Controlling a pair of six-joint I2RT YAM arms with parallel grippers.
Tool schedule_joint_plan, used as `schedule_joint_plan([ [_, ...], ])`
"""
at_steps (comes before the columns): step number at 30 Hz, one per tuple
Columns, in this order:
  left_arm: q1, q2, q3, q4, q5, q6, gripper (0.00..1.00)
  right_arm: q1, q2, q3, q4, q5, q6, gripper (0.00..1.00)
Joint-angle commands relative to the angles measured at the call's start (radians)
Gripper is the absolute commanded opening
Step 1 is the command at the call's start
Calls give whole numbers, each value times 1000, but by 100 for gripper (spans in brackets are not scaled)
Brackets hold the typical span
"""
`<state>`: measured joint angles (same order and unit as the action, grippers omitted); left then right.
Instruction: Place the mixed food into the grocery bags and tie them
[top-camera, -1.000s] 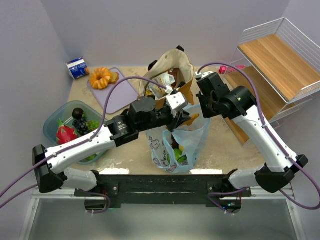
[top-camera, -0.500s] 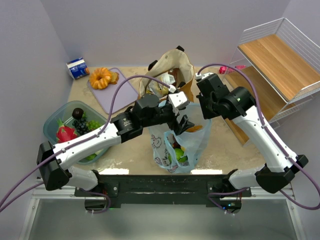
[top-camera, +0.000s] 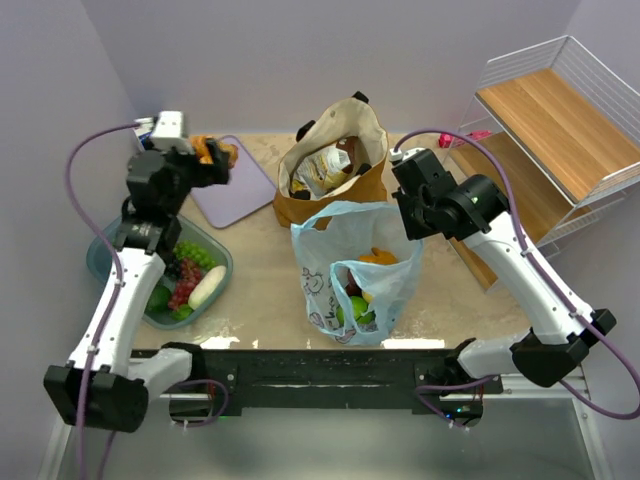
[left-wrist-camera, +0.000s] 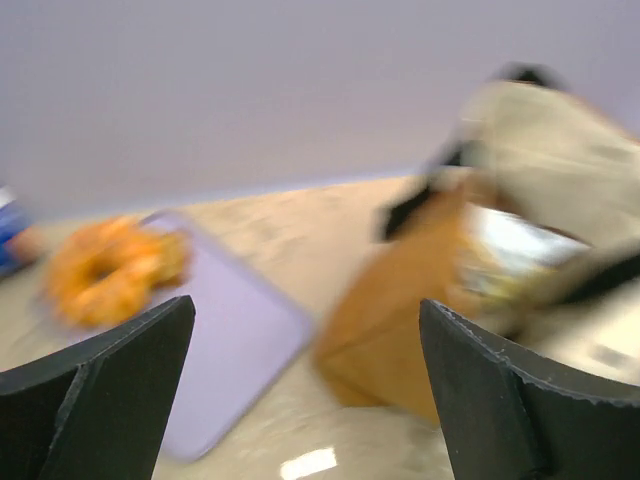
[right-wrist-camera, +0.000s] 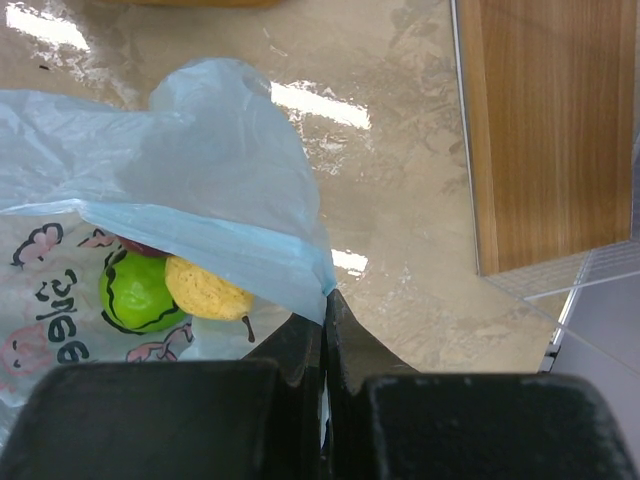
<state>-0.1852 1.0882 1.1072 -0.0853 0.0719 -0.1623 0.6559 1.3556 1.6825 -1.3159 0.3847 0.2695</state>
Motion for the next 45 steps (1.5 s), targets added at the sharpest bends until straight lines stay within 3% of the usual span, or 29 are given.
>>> schedule_joint_plan([
  [1, 330, 116, -69, -178, -139, -79, 100, 2, -10, 32, 17, 11, -4, 0],
  [3, 442, 182, -89, -206, -181, -53, 100, 1, -9, 36, 18, 8, -6, 0],
  [6, 509, 219, -113, -217, -315, 12, 100, 1, -4, 39, 14, 10, -9, 0],
  [9, 561, 272, -116, -185, -263, 32, 94, 1, 7, 45, 17, 0, -13, 0],
  [17, 578, 478, -27, -162, -190, 32, 79, 1, 39, 69, 29, -10, -18, 0],
  [31, 596, 668, 31, -113, -110, 29, 77, 1, 47, 72, 23, -9, -16, 0],
  [35, 602, 716, 54, -117, -93, 24, 69, 2, 36, 65, 15, -4, -7, 0],
  [38, 604, 699, 51, -122, -89, 23, 51, 2, 24, 56, 15, -1, -1, 0],
  [45, 564, 454, -36, -126, -78, 56, 40, 1, 25, 55, 14, -1, 5, 0],
])
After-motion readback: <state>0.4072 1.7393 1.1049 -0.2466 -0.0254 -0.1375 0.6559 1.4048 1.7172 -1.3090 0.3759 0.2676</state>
